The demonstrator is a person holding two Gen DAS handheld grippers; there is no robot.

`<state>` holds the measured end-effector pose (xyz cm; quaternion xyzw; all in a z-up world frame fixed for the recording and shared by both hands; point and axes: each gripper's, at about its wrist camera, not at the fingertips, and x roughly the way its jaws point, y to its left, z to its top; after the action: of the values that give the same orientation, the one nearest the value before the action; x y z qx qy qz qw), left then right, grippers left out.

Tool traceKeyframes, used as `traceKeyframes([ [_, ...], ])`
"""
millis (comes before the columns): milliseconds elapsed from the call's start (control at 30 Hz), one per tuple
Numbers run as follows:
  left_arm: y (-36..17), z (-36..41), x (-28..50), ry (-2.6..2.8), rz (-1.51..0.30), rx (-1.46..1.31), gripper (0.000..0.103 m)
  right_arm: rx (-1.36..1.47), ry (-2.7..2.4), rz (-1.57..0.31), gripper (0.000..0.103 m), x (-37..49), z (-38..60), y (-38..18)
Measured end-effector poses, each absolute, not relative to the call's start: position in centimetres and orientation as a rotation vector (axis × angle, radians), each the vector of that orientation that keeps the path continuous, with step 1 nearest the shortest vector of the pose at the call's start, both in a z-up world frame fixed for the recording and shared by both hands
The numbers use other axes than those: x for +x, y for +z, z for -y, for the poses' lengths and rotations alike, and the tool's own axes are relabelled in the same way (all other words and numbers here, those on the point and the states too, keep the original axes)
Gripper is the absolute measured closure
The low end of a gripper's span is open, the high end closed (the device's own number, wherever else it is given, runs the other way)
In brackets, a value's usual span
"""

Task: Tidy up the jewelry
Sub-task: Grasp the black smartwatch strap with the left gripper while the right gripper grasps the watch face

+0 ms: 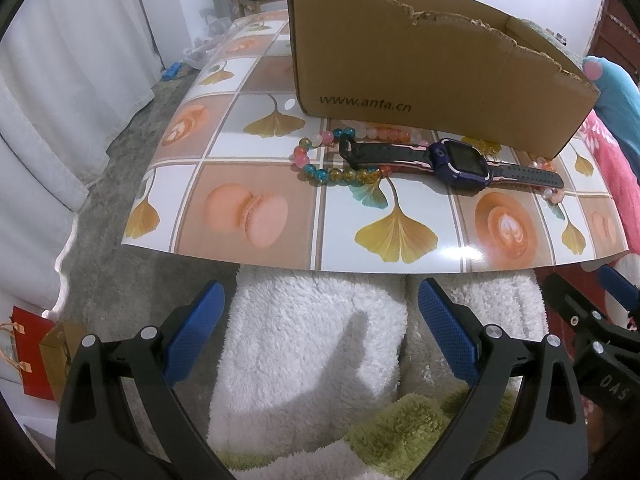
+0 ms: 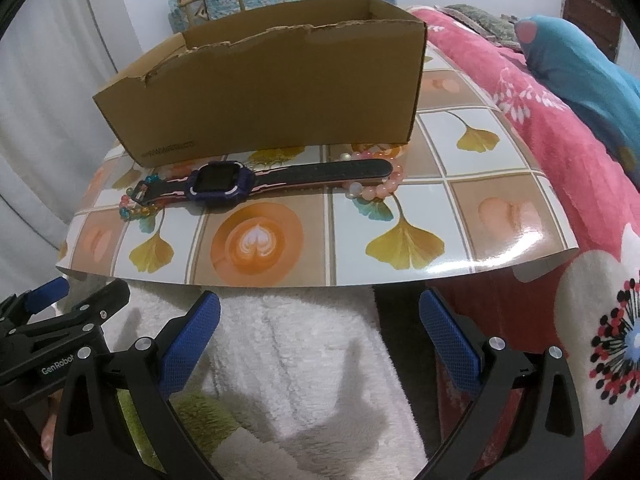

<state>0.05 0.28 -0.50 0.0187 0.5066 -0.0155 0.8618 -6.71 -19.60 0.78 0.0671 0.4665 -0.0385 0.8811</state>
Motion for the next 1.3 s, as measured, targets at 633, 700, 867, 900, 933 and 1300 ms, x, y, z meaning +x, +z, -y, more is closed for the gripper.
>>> traceKeyframes([
  [633,1.4,-3.0,2.4,-0.281,-0.848,-0.048,0.009,0.010,0.161,-0.809,0.006,-4.2,21.5,4.1],
  [700,1.5,-2.8,2.9,-0.309,-0.846,-0.043,0.009,-0.025,0.212,-0.793,0.006,-3.8,21.0,4.4],
  [867,1.8,-0.4,3.5,-0.426,-0.753,0.150,0.009,-0.100,0.389,-0.805,0.006,-2.2,19.7,4.5],
  [900,1.9,-0.1,3.4,-0.445,-0.741,0.179,0.009,-0.107,0.415,-0.813,0.006,-1.9,19.6,4.4],
  [933,1.9,0.2,3.5,-0.466,-0.727,0.214,0.009,-0.122,0.449,-0.820,0.006,-1.5,19.4,4.4],
  [1300,-0.1,2.7,6.5,-0.729,-0.765,0.516,0.048,-0.275,0.673,-0.910,0.050,3.0,18.5,3.3],
])
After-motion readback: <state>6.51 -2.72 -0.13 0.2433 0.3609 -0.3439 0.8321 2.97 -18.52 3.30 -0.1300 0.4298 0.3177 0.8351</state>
